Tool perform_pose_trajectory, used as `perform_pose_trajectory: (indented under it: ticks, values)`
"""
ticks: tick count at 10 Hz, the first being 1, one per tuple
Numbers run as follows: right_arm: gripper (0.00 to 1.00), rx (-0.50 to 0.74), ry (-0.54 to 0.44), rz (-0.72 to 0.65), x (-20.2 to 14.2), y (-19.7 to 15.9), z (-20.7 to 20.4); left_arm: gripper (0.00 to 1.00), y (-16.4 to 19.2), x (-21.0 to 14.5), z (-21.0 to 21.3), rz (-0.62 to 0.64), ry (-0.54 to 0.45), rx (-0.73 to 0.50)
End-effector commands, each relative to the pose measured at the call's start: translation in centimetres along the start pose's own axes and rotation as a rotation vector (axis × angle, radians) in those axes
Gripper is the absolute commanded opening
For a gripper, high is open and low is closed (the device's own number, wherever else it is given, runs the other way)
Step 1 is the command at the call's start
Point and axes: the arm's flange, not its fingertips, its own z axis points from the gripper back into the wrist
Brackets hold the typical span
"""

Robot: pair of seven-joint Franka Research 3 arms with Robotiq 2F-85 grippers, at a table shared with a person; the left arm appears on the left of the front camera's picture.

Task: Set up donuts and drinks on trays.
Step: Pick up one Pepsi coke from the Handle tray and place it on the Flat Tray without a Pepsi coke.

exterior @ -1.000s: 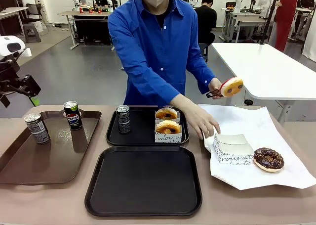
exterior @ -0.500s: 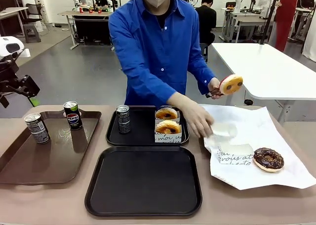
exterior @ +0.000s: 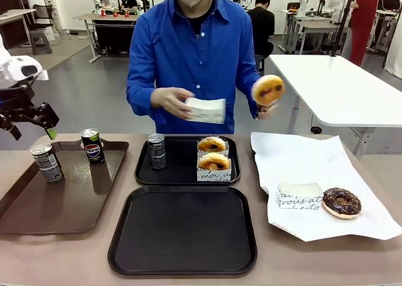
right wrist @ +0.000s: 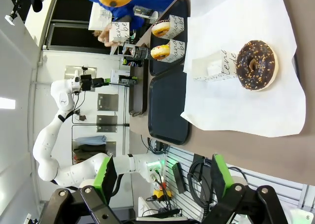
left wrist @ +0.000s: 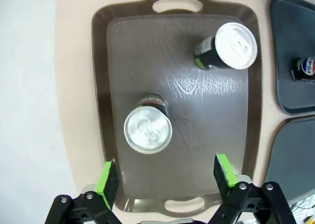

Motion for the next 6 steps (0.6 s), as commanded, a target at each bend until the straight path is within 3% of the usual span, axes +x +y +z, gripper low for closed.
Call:
perform_pose_trajectory:
  ticks: [1, 6]
  values:
    - [1.00, 0.018, -0.006, 0.012, 0.1, 0.0, 0.0, 1.00, 1.0, 2.0, -1.3, -0.016, 0.013, 0.020]
    - [1.00, 0.018, -0.006, 0.012, 0.1, 0.0, 0.0, 1.00, 1.9, 2.0, -4.3, -0.036, 0.087, -0.011]
